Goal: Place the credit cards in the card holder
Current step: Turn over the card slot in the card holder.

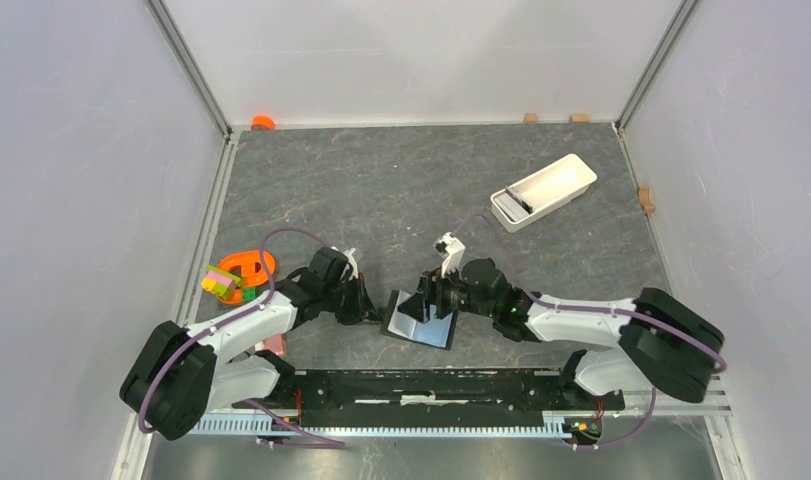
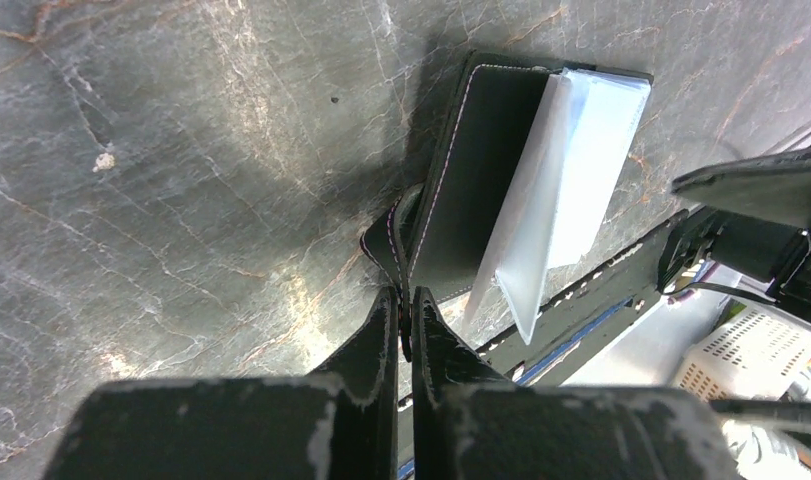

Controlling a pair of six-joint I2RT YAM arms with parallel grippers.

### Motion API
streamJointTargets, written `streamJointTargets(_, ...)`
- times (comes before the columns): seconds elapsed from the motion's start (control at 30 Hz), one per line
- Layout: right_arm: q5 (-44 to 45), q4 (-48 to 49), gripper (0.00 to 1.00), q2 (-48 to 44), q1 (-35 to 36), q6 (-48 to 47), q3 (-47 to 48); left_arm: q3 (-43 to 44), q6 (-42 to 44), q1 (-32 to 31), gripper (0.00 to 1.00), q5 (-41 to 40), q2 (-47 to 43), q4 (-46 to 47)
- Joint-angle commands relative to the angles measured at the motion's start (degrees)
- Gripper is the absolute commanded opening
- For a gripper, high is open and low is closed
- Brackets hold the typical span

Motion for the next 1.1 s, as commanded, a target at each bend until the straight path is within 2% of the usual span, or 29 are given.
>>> streamJointTargets(0.0,7.6,-9.0,0.70,-5.4,-0.9,-1.8,-4.1,0.1,-0.6,-0.2,0.02,-0.3,-0.3,0.4)
streamJointTargets(0.17,7.9,-8.3,0.70,-7.9,-2.7,1.6,-8.8,0.1,-0.5,-0.2,0.02,-0.2,0.0,0.4)
streamJointTargets(0.37,5.7,-3.7,0.67,-6.7,-2.7,5.4,-11.2,0.2,-0.4,-0.2,0.02,0.0,0.2,0.3)
streamJointTargets(0.57,6.4,-4.8,0.64,-6.5,-2.7,6.9,-12.0,0.4,-0.2,-0.2,0.02,-0.1,0.2,-0.3)
streamJointTargets(0.83,10.0,-8.7,0.64,-12.4,-2.7,7.5,-13.4,0.7,0.1,-0.2,0.02,-0.2,0.6,-0.3)
streamJointTargets(1.07,7.4,-4.0,0.64,-9.7,-2.7,7.7,-14.2,0.8,0.4,-0.2,0.02,0.0,0.9,-0.3)
